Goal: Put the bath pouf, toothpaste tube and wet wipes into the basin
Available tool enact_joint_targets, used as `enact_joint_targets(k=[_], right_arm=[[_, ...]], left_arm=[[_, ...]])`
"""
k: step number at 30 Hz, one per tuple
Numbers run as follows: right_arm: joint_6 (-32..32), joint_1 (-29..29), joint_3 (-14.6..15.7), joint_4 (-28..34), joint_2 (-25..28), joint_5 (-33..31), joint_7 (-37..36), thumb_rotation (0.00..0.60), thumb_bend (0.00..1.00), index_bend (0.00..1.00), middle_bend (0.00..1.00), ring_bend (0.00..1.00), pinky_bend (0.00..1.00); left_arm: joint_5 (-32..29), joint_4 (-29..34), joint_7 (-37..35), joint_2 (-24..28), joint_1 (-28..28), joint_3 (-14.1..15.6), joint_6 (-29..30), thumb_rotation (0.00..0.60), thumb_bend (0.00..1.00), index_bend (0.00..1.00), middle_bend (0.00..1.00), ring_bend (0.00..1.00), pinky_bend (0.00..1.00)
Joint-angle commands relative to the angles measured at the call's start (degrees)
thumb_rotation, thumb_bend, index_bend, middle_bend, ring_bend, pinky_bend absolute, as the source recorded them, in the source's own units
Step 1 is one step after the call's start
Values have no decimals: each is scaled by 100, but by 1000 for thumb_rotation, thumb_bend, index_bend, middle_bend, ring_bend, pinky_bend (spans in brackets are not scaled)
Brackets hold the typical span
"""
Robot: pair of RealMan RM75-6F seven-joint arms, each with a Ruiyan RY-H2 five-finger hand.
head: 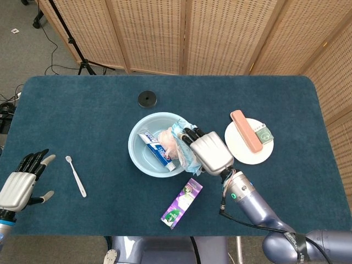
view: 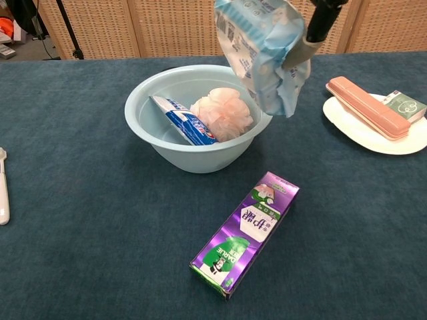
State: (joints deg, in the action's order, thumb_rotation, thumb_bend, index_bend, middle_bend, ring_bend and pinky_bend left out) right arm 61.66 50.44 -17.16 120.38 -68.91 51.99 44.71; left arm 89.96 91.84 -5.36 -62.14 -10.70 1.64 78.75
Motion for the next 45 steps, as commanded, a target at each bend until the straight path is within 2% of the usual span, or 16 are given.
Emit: enact_joint_targets(k=[1,8,17,19,21,23,26,29,32,37,45], right_arm=[[77,212,-23,-119,-233,-195,159,600,245,782,626,682,680],[163,524,-57,-355,-548,-429,224,600,246,782,626,682,680],[96,904,-69,-1103,-1138,-580,17,600,240,782,625,682,681],[83,948,-38,-1212,-1238,-618,-14,600,226,777,595,664,679],[16,982,18,-1276,-1280,-703,-41,600,189,722,469,551,616],[-31,1006,67,-1301,-1275,-763,-41,600,155,555,243,299,426],[-57,1011,122,-1307,-1243,-821,-102,600,133,312,29,38,246],[31,964,139,-1319,-1220,-668,-233,600,127,164,0,0,173],[172,887,154,-1333,-1212,-414,-388,600,106,110,0,0,132],[341,779,203,-1270,-1122,-204,-461,600,104,91,0,0,76],[709,415,429,-893,-590,-101,-338,600,105,91,0,0,74]], left_arm=[[12,5,-20,11,-4,8,-12,600,188,26,0,0,51],[27,12,-70,35,-12,16,-37,600,187,26,0,0,51],[-36,-22,-133,26,-43,8,-141,600,188,26,0,0,51],[-44,-43,-154,20,-49,9,-161,600,187,26,0,0,51],[-48,-57,-179,18,-52,11,-175,600,187,26,0,0,51],[-49,-70,-186,14,-55,11,-181,600,186,26,0,0,51],[-46,-81,-174,0,-61,16,-198,600,186,26,0,0,51],[-40,-75,-140,-13,-63,16,-197,600,186,26,0,0,51],[-37,-55,-103,-21,-57,20,-190,600,185,26,0,0,39],[-29,-43,-58,-28,-53,26,-185,600,186,26,0,0,23],[-17,-28,34,-44,-45,33,-172,600,186,26,0,0,23]])
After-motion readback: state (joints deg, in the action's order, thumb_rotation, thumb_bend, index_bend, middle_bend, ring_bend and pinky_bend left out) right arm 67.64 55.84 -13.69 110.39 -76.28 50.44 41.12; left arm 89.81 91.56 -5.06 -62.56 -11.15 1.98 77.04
